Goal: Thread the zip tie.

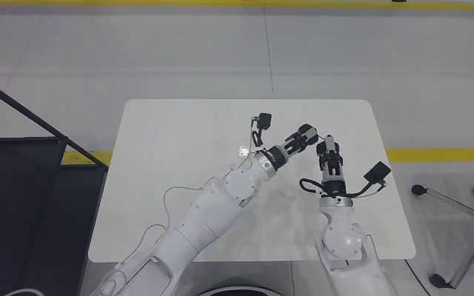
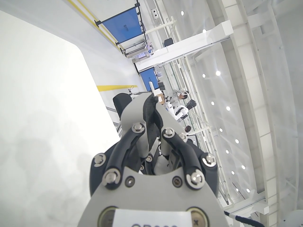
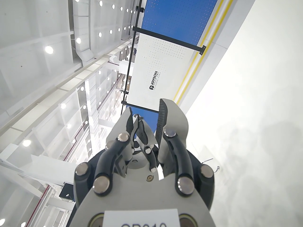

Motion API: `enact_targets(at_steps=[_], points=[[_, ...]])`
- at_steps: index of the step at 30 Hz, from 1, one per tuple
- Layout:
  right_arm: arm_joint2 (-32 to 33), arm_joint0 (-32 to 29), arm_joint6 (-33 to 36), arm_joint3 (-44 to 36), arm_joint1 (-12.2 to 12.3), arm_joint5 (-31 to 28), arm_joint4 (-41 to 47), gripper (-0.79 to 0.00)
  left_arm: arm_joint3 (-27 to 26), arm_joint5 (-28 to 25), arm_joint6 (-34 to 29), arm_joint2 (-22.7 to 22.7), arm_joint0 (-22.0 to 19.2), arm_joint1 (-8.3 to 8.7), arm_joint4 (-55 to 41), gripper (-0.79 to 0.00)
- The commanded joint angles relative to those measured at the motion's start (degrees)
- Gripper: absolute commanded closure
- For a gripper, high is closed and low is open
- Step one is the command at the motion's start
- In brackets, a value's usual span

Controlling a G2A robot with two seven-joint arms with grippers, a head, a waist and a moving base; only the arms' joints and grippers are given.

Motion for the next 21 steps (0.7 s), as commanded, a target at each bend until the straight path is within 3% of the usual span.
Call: enact_targets(at_steps=[1,7,9,11,20,21], points=[[0.3,-0.1,0.2,0.0,0.0,0.0,0.0,-0.292,-0.1,0.1,0.0,-0.3,0.1,-0.03,0.4,0.000],[1.4,-0.3,0.5,0.0,-0.2,-0.2,0.4,-0.240,-0.4,0.3,-0.4,-1.0,0.5,-0.17,1.0,0.000],[1.6,-0.3,0.7,0.0,-0.2,-0.3,0.4,-0.157,-0.4,0.4,-0.6,-1.2,0.5,-0.21,1.3,0.000],[1.7,-0.4,0.8,0.0,-0.3,-0.3,0.4,0.000,-0.4,0.5,-0.7,-1.4,0.6,-0.28,1.5,0.000],[2.0,-0.4,1.4,0.1,-0.6,-0.4,0.3,0.000,-0.3,0.4,-1.2,-2.1,0.8,-0.64,1.8,0.000],[2.0,-0.3,1.3,0.1,-0.7,-0.4,0.3,0.000,-0.3,0.4,-1.3,-2.2,0.9,-0.68,1.8,-0.086]])
